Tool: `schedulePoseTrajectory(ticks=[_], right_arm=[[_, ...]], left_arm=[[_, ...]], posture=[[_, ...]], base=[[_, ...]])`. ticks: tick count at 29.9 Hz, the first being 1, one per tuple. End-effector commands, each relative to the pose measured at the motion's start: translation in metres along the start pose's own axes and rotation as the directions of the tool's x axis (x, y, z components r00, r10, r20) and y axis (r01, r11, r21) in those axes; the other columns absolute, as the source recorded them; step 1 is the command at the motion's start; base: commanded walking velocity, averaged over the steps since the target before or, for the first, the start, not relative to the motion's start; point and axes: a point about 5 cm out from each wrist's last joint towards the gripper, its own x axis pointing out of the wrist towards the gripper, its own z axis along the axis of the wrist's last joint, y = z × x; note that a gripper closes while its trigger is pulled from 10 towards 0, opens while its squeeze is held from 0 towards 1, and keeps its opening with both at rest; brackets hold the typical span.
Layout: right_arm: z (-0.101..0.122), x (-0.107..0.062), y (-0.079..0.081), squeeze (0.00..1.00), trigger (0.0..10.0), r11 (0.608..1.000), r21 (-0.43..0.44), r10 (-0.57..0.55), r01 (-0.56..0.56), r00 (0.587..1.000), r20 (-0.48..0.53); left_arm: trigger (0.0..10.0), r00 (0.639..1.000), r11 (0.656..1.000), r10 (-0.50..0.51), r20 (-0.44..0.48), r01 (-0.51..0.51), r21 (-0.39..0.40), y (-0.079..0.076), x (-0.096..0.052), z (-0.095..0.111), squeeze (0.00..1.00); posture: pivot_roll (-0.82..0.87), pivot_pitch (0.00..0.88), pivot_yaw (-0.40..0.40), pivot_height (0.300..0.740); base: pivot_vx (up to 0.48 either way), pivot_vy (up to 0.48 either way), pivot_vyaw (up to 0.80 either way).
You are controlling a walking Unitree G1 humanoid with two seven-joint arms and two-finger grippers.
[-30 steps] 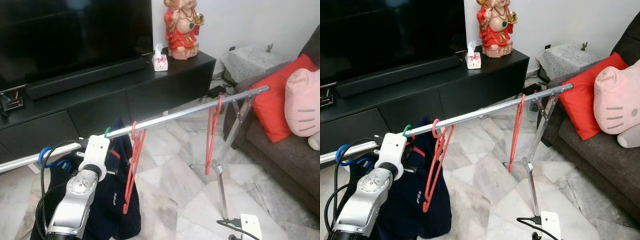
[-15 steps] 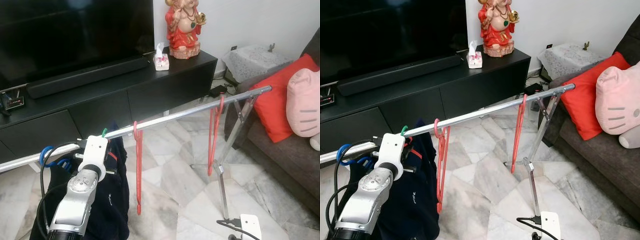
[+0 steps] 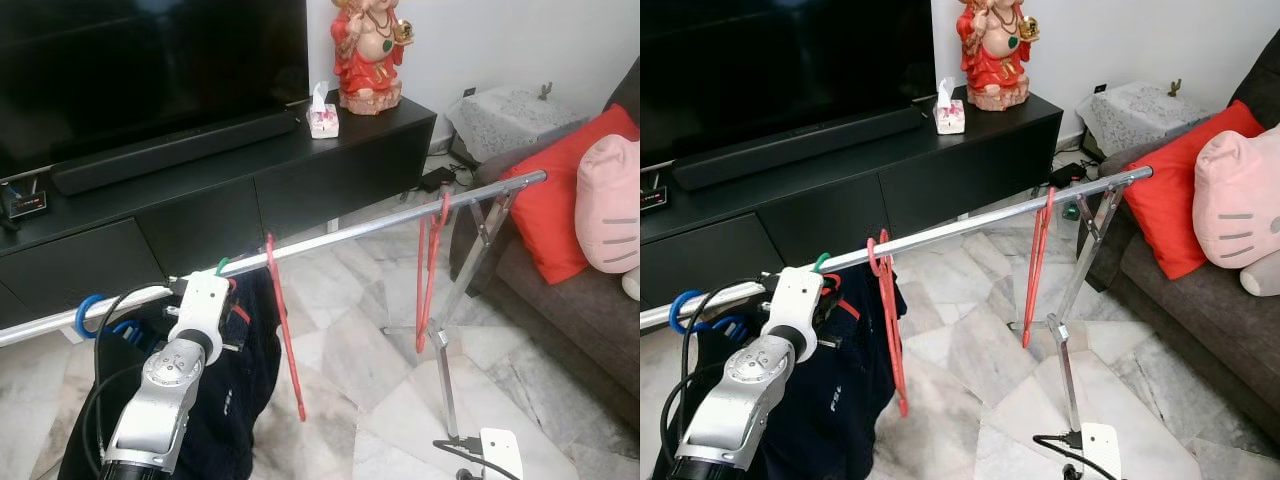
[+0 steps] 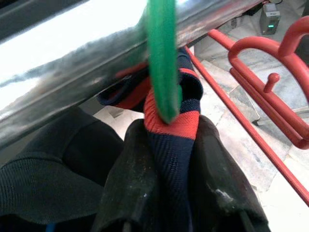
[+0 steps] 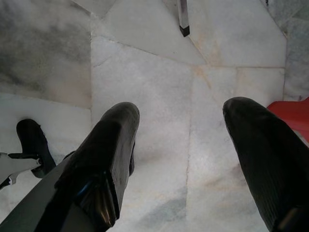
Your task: Hang hanger
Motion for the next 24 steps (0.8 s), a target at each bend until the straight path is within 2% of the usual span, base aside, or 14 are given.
schedulePoseTrajectory(ticks=[1,5,6,13,19,24], right_arm=[[0.002,0.0,0.001,0.0,10.0,1.0,0.004,0.005,-0.005,1.0,0.003],[0.002,0.0,0.001,0.0,10.0,1.0,0.004,0.004,-0.004,1.0,0.005],[0.002,0.0,0.001,0.0,10.0,1.0,0.01,0.003,-0.003,1.0,0.006],[0.002,0.0,0.001,0.0,10.0,1.0,0.007,0.005,-0.005,1.0,0.006],[0.001,0.0,0.001,0.0,10.0,1.0,0.008,0.004,-0.004,1.0,0.004],[0.001,0.0,0.001,0.0,10.0,1.0,0.009,0.004,-0.004,1.0,0.004]], left_arm=[[10.0,1.0,1.0,-0.012,0.012,0.012,-0.001,-0.001,-0.002,0.003,0.94],[10.0,0.999,1.0,-0.02,0.028,0.021,-0.007,-0.003,-0.003,0.005,0.95],[10.0,0.999,1.0,-0.021,0.037,0.021,-0.006,-0.003,-0.003,0.007,1.0],[10.0,0.999,1.0,-0.022,0.041,0.022,-0.004,-0.001,-0.005,0.008,1.0],[10.0,0.997,0.999,-0.043,0.068,0.043,0.004,0.003,-0.016,0.013,1.0],[10.0,0.996,0.999,-0.048,0.075,0.048,0.003,0.004,-0.018,0.014,1.0]], posture=[[-0.06,0.0,0.028,0.74],[-0.06,0.0,0.028,0.74],[-0.06,0.0,0.028,0.74],[-0.06,0.0,0.028,0.74],[-0.05,0.0,0.028,0.74],[-0.05,0.0,0.028,0.74]], base=[[0.0,0.0,0.0],[0.0,0.0,0.0],[0.0,0.0,0.0],[0.0,0.0,0.0],[0.0,0.0,0.0],[0.0,0.0,0.0]])
